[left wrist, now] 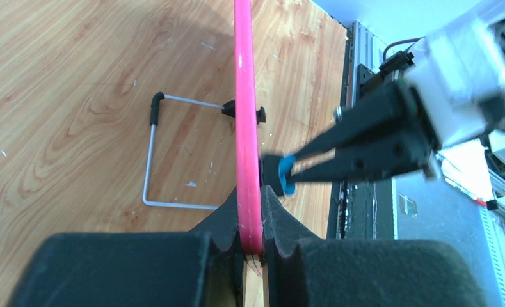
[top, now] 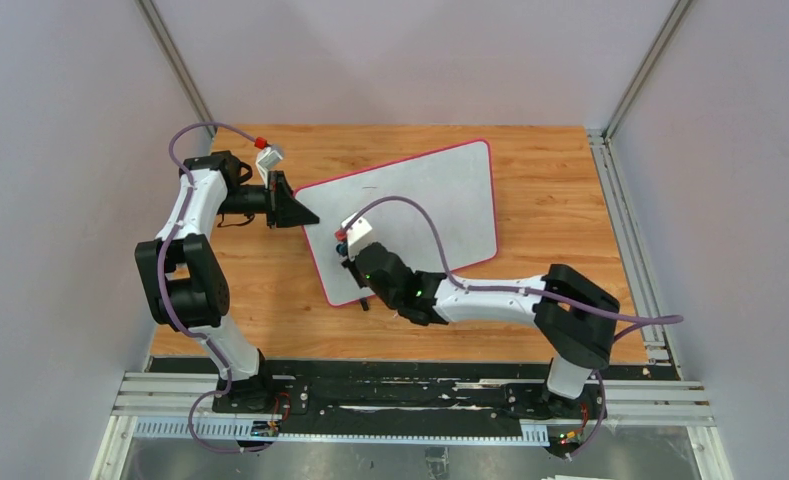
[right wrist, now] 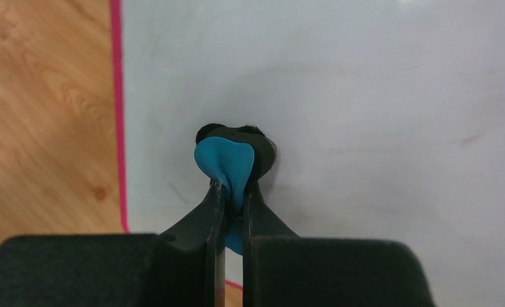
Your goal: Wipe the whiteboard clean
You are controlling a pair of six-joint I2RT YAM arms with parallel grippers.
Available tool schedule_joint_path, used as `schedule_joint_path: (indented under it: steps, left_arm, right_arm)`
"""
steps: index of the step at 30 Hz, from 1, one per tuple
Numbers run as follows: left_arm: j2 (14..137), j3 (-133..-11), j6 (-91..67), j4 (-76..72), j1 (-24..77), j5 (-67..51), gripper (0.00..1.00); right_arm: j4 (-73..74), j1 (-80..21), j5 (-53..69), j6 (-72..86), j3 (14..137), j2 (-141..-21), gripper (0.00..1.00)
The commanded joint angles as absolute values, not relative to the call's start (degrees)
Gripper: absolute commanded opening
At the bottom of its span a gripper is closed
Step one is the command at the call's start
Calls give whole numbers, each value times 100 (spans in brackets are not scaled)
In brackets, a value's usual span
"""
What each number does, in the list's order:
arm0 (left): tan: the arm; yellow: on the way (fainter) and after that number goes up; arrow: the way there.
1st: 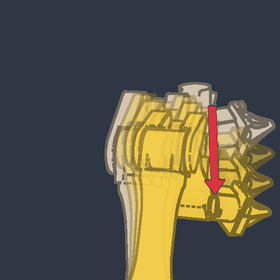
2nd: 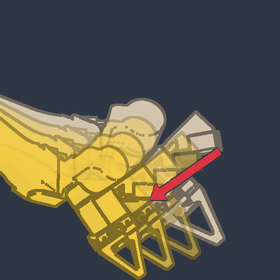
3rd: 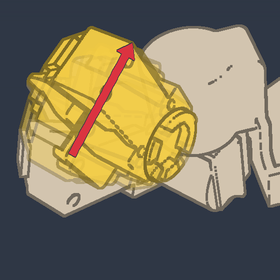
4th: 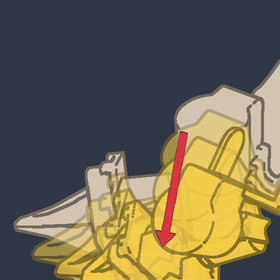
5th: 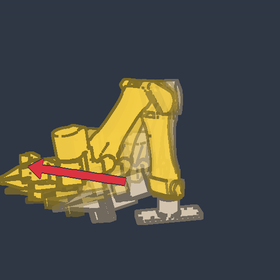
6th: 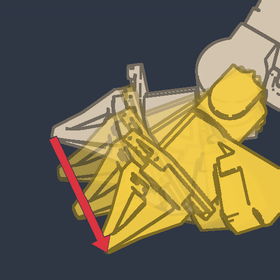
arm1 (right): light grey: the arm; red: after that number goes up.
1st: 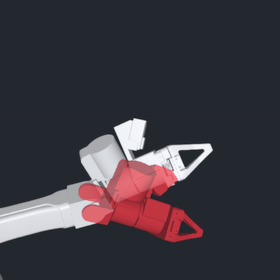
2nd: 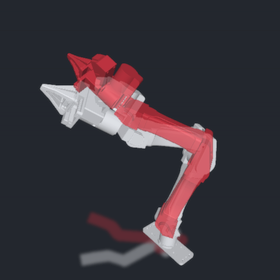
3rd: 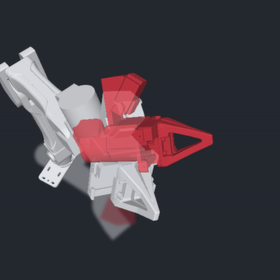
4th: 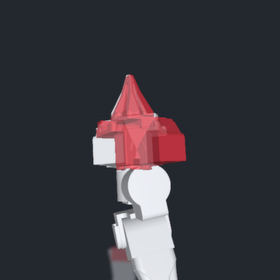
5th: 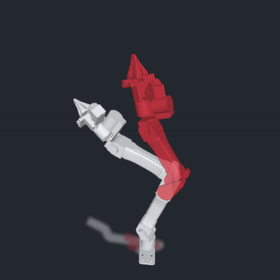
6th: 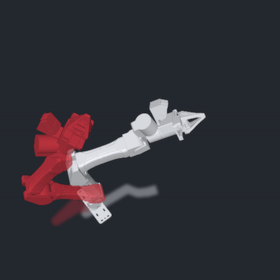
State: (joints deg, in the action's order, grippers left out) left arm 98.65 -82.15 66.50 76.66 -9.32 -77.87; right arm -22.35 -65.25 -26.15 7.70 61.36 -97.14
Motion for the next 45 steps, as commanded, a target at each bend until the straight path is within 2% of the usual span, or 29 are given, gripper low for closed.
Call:
schedule_joint_path:
  steps: [1, 6, 16, 20, 26, 38, 45]
  left_arm:
    - [9765, -8180, 7295, 7367, -845, -7268, 0]
    - [9769, -8148, 7321, 7366, -848, -7277, 0]
    - [9749, -8147, 7304, 7374, -851, -7269, 0]
    - [9769, -8163, 7304, 7369, -852, -7268, 0]
    - [9779, -8184, 7286, 7369, -846, -7269, 0]
    - [9748, -8165, 7286, 7365, -847, -7268, 0]
    - [9722, -8130, 7304, 7373, -849, -7260, 0]
  right_arm:
    - [-2121, -6932, -2830, 944, 6287, -10054, 1]
    - [-2107, -6883, -3034, 1013, 6126, -10000, 1]
    - [-2032, -5688, -2837, 897, 5482, -9011, 1]
    - [-2019, -5522, -2733, 796, 5430, -8782, 1]
    - [-2138, -5818, -2390, 966, 5697, -9204, 1]
    - [-2068, -6996, -2455, 1082, 6695, -10375, 1]
    - [-2028, -6914, -2826, 1047, 6542, -10310, 1]
